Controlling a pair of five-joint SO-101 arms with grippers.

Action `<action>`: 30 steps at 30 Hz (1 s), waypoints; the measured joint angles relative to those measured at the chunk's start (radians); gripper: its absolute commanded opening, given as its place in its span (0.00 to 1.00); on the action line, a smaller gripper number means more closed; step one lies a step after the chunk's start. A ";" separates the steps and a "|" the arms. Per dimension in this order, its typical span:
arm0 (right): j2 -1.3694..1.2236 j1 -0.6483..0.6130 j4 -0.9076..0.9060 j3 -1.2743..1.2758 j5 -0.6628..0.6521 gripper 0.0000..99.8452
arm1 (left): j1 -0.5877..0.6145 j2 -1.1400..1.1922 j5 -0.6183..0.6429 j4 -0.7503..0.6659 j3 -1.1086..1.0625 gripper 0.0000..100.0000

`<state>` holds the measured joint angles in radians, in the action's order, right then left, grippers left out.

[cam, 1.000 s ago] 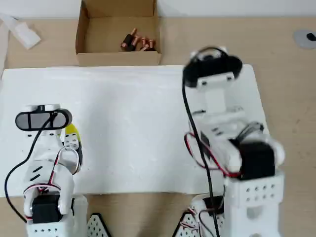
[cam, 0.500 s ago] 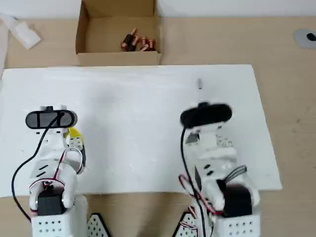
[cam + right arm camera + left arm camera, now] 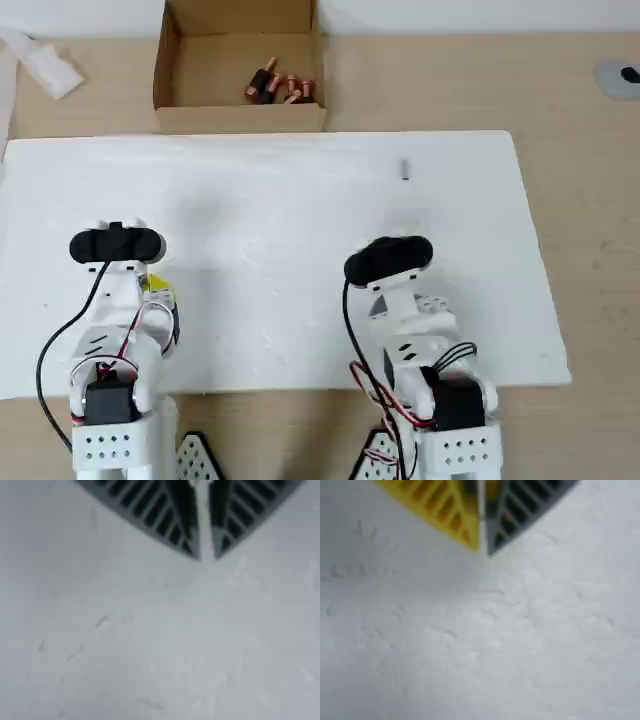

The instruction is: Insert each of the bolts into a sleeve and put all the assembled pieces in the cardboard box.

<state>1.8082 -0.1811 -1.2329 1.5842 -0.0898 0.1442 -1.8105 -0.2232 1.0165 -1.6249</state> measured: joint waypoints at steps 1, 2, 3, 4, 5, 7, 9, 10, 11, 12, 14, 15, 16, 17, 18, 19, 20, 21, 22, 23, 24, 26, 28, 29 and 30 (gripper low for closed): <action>0.000 0.000 0.000 0.011 -0.002 0.01 | 0.000 -0.002 0.000 0.000 -0.008 0.01; 0.000 0.000 0.000 0.025 -0.003 0.01 | 0.000 0.000 0.000 0.000 -0.023 0.01; 0.000 0.000 0.000 0.034 -0.003 0.01 | 0.000 0.000 0.000 0.000 -0.040 0.01; 0.000 0.000 0.000 0.043 -0.003 0.01 | 0.000 0.000 0.000 0.000 -0.049 0.01; 0.000 0.000 0.000 0.049 -0.003 0.01 | 0.000 0.002 0.000 0.000 -0.051 0.01; 0.000 0.000 0.002 0.054 -0.003 0.01 | 0.000 0.000 0.000 0.000 -0.049 0.01; 0.000 0.002 0.002 0.058 -0.003 0.01 | 0.000 0.000 0.000 0.000 -0.049 0.01; 0.000 0.002 0.002 0.057 -0.003 0.01 | 0.000 0.000 0.000 0.000 -0.049 0.01; 0.000 0.002 0.002 0.058 -0.003 0.01 | 0.000 0.000 0.000 0.000 -0.049 0.01; 0.000 0.002 0.002 0.058 -0.003 0.01 | 0.000 0.000 0.000 0.000 -0.049 0.01; 0.000 0.002 0.002 0.058 -0.003 0.01 | 0.000 0.000 0.000 0.000 -0.049 0.01; 0.000 0.002 0.002 0.058 -0.003 0.01 | 0.000 0.000 0.000 0.000 -0.049 0.01; 0.000 0.002 0.002 0.058 -0.003 0.01 | 0.000 0.000 0.000 0.000 -0.049 0.01; 0.000 0.002 0.002 0.058 -0.003 0.01 | 0.000 0.000 0.000 0.000 -0.049 0.01; 0.000 0.002 0.002 0.058 -0.003 0.01 | 0.000 0.000 0.000 0.000 -0.049 0.01; 0.000 0.002 0.002 0.058 -0.003 0.01 | 0.000 0.000 0.000 0.000 -0.049 0.01; 0.000 0.002 0.002 0.058 -0.003 0.01 | 0.000 0.000 0.000 0.000 -0.049 0.01; 0.000 0.002 0.002 0.058 -0.003 0.01 | 0.000 0.000 0.000 0.000 -0.049 0.01; 0.000 0.002 0.002 0.058 -0.003 0.01 | 0.000 0.000 0.000 0.000 -0.049 0.01; 0.000 0.002 0.002 0.058 -0.003 0.01 | 0.000 0.000 0.000 0.000 -0.049 0.01; 0.000 0.002 0.002 0.058 -0.003 0.01 | 0.000 0.000 0.000 0.000 -0.049 0.01; 0.000 0.002 0.002 0.058 -0.003 0.01 | 0.000 0.000 0.000 0.000 -0.049 0.01; 0.000 0.002 0.002 0.058 -0.003 0.01 | 0.000 0.000 0.000 0.000 -0.049 0.01; 0.000 0.002 0.002 0.058 -0.003 0.01 | 0.000 0.000 0.000 0.000 -0.049 0.01; 0.000 0.002 0.002 0.058 -0.003 0.01 | 0.000 0.000 0.000 0.000 -0.049 0.01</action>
<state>1.8082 -0.1795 -1.2313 1.6425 -0.0928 0.1442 -1.8105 -0.2232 1.0165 -1.6740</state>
